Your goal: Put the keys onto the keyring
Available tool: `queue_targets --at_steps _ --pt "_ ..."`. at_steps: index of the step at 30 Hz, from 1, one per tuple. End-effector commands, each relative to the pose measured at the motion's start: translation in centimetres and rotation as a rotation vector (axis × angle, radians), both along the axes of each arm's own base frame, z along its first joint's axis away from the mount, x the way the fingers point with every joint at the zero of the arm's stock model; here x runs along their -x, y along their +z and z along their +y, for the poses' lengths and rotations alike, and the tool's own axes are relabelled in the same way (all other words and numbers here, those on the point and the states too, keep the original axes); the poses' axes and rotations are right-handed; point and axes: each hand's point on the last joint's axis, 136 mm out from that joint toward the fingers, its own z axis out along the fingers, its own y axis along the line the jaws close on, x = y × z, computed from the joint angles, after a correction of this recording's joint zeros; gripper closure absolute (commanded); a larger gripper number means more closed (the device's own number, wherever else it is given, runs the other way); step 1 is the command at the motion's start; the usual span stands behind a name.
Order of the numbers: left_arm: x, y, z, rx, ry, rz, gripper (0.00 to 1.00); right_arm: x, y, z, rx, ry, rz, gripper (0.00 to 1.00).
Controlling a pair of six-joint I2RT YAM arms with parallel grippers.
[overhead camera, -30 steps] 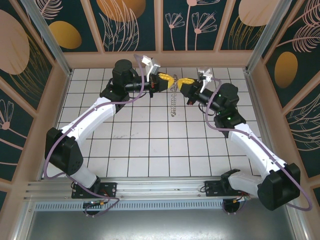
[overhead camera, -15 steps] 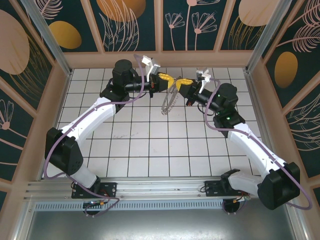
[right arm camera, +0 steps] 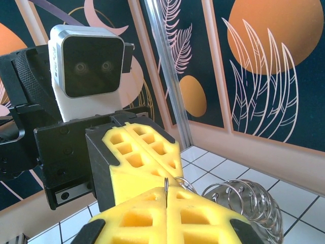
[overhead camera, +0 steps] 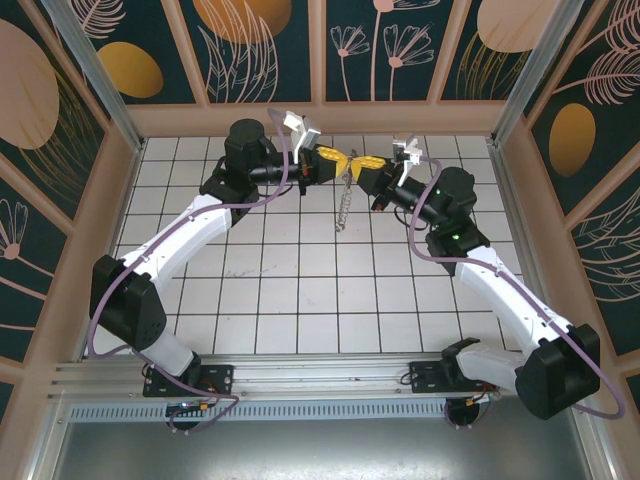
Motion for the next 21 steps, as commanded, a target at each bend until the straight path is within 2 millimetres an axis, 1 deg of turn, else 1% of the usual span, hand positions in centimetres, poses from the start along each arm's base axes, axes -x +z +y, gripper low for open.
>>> queue_targets --at_steps 1,6,10,15,21 --pt "0.8 1.8 0.1 0.042 -0.019 -0.054 1.0 0.4 2.8 0.4 -0.039 0.021 -0.071 1.0" --pt "1.1 2.0 0.1 0.049 -0.031 -0.06 1.0 -0.4 2.3 0.3 -0.031 -0.01 -0.063 1.0" --pt "1.3 2.2 0.3 0.056 -0.029 -0.069 1.0 -1.0 1.8 -0.1 -0.019 -0.043 -0.055 1.0" --pt "1.5 2.5 0.5 0.068 -0.025 -0.08 1.0 -1.2 1.2 -1.0 -0.016 -0.065 -0.037 1.0" --pt "1.6 2.8 0.6 0.079 -0.012 -0.091 1.0 -1.2 0.1 -1.5 -0.014 -0.071 -0.008 1.0"
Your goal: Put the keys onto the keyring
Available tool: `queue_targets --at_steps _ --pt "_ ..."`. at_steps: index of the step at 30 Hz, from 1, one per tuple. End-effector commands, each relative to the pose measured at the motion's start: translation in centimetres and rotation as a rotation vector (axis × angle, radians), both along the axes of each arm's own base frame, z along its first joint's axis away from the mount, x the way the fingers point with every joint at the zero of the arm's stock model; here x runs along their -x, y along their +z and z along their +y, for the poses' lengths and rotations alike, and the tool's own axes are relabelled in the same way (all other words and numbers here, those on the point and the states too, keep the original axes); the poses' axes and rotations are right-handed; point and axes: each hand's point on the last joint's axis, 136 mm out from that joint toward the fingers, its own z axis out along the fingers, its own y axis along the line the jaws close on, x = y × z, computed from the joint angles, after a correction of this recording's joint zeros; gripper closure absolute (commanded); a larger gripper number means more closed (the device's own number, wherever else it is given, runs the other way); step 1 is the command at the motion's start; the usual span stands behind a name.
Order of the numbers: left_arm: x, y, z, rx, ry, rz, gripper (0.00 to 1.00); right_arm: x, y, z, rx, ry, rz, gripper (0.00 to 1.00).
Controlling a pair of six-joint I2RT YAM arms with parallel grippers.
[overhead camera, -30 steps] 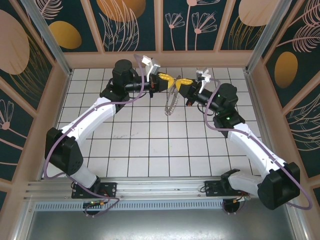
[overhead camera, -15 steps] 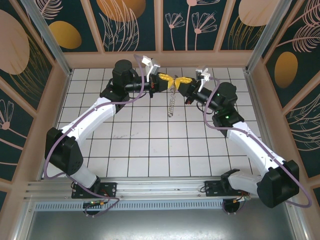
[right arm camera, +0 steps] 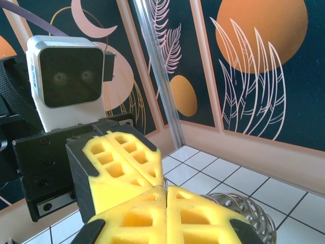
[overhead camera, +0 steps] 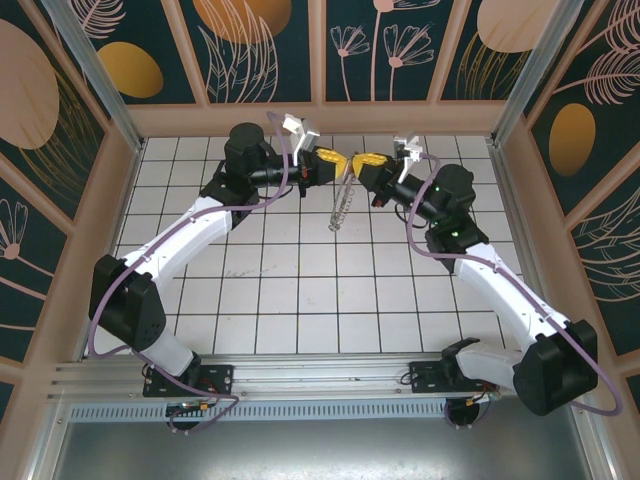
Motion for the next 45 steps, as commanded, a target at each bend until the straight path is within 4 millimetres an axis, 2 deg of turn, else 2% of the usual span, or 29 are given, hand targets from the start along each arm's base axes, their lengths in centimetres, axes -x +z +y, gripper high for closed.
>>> queue_targets --at_steps 1,15,22,28,35,39,45 --pt "1.6 3.4 0.6 0.068 -0.019 -0.098 1.0 0.1 0.5 -0.9 -0.017 -0.03 -0.021 1.0" --pt "1.6 3.8 0.7 0.08 -0.014 -0.104 1.0 0.6 -0.9 -1.3 0.007 -0.007 0.015 1.0" --pt "1.6 3.8 0.6 0.081 -0.022 -0.1 1.0 0.6 0.3 -2.3 -0.002 0.011 0.002 1.0" --pt "1.7 3.9 0.6 0.085 -0.027 -0.098 1.0 0.2 0.8 -2.2 0.013 0.03 -0.005 1.0" --pt "1.8 3.8 0.5 0.086 -0.037 -0.095 1.0 -0.3 2.4 -2.9 -0.025 0.078 -0.009 1.0" --pt "1.6 3.7 0.5 0.088 -0.029 -0.095 1.0 -0.8 1.7 -2.6 -0.012 0.09 0.026 1.0" --pt "0.9 3.2 0.4 0.081 -0.003 -0.087 1.0 -1.9 -0.4 -3.2 -0.007 0.033 0.09 1.0"
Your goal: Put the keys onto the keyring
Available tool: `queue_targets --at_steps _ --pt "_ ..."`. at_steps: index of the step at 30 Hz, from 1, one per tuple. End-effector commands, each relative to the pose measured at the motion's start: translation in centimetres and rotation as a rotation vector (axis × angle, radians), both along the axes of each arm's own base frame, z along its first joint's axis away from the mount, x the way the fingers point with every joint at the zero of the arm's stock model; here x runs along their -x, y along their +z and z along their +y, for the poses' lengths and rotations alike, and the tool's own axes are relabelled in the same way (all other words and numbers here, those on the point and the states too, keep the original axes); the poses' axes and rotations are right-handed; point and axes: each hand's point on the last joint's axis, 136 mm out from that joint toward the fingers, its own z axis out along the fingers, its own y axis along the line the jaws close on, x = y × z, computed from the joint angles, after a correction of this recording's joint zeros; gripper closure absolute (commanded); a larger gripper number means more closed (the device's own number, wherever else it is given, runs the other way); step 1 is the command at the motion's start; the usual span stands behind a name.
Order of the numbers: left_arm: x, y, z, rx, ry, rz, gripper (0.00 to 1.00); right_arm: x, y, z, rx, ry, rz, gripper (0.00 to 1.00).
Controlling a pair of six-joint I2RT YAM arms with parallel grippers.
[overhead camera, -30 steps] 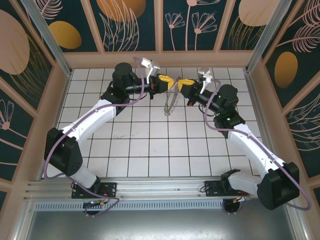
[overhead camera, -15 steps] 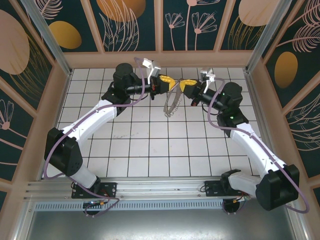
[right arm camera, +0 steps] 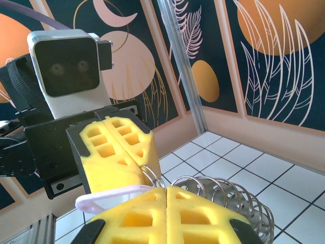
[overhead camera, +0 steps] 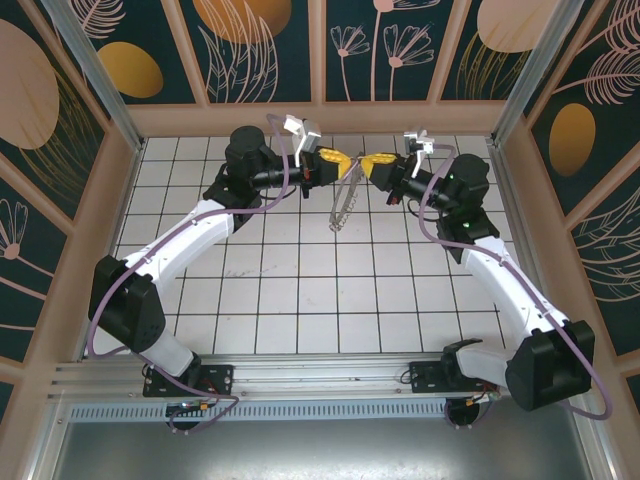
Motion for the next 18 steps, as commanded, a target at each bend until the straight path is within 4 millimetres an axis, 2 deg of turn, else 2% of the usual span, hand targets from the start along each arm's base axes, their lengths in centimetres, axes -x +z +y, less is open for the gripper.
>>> queue_targets --at_steps 1,9,12,16,18 --pt "0.4 2.3 0.7 0.042 0.0 -0.065 1.0 -2.2 -0.7 -1.6 -0.004 -0.103 0.041 1.0" --pt "0.0 1.9 0.5 0.035 0.007 -0.057 1.0 -3.8 -0.9 -1.6 0.033 -0.131 0.105 1.0" --pt "-0.3 1.6 0.5 0.032 0.017 -0.048 1.0 -3.9 -1.0 -1.7 0.026 -0.138 0.114 0.91" --pt "-0.7 1.0 0.3 0.027 0.024 -0.034 1.0 -4.1 -1.4 -2.1 0.017 -0.162 0.131 0.88" --pt "-0.8 0.9 0.3 0.026 0.026 -0.029 1.0 -4.3 -1.6 -2.4 0.012 -0.169 0.143 0.8"
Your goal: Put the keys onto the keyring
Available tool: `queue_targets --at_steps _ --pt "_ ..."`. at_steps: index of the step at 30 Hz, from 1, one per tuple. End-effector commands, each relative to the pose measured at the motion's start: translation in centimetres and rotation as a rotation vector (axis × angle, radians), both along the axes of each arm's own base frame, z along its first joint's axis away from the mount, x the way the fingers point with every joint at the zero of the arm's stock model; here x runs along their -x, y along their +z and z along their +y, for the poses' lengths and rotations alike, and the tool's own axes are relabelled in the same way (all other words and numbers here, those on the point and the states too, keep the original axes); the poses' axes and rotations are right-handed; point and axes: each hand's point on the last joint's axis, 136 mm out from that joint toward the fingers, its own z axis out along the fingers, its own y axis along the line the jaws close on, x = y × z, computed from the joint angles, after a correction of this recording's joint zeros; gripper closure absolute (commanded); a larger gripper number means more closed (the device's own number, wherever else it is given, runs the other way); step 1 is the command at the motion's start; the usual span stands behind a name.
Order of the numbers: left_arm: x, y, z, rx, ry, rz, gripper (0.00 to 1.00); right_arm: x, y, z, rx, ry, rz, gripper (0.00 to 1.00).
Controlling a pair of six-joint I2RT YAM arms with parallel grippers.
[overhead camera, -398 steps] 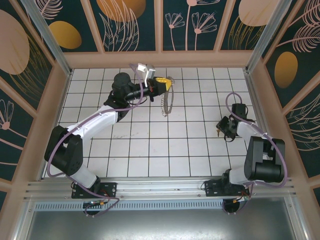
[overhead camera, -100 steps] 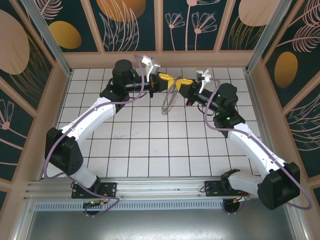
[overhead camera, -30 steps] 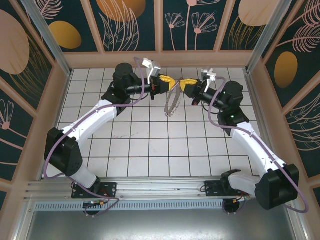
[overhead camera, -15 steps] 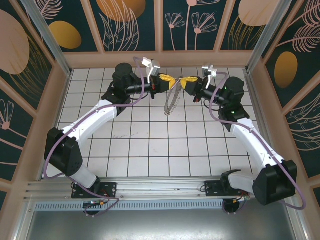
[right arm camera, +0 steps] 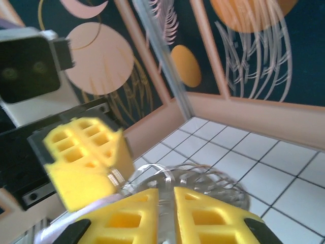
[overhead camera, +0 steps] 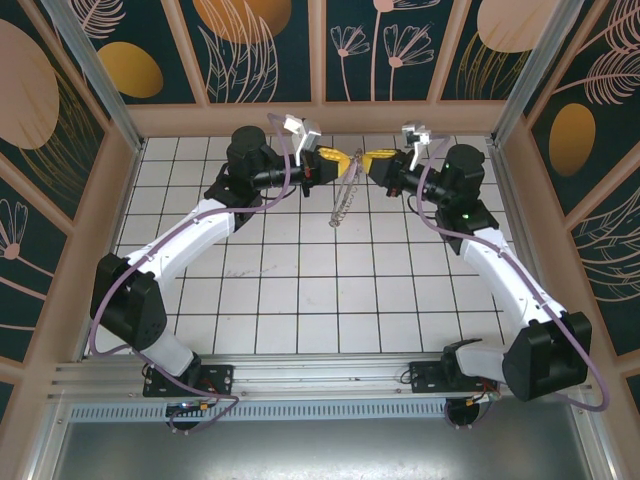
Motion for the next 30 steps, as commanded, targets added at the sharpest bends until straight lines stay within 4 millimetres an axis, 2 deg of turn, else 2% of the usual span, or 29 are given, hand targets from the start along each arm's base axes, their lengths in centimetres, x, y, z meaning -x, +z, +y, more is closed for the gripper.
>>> queue_targets --at_steps 1,4,8,12,18,23,30 --pt "0.1 1.5 0.2 0.034 -0.005 -0.045 1.0 -1.7 -0.2 -1.8 -0.012 -0.095 0.025 0.74" --pt "0.1 1.5 0.2 0.034 -0.005 -0.045 1.0 -1.6 0.1 -2.4 -0.021 -0.115 0.025 0.64" --pt "0.0 1.5 0.2 0.035 -0.006 -0.046 1.0 -1.1 0.8 -3.0 -0.038 -0.128 0.012 0.58" --pt "0.1 1.5 0.1 0.038 -0.013 -0.05 1.0 -0.3 1.3 -2.6 -0.051 -0.085 -0.014 0.56" --pt "0.3 1.4 0.1 0.039 -0.029 -0.049 1.0 1.5 1.9 -1.6 -0.08 0.039 -0.086 0.46" --pt "0.6 1.5 0.0 0.043 -0.047 -0.05 1.0 2.6 2.5 -0.7 -0.099 0.142 -0.116 0.44" --pt "0.9 1.7 -0.1 0.051 -0.069 -0.05 1.0 2.5 2.0 0.2 -0.106 0.226 -0.105 0.44"
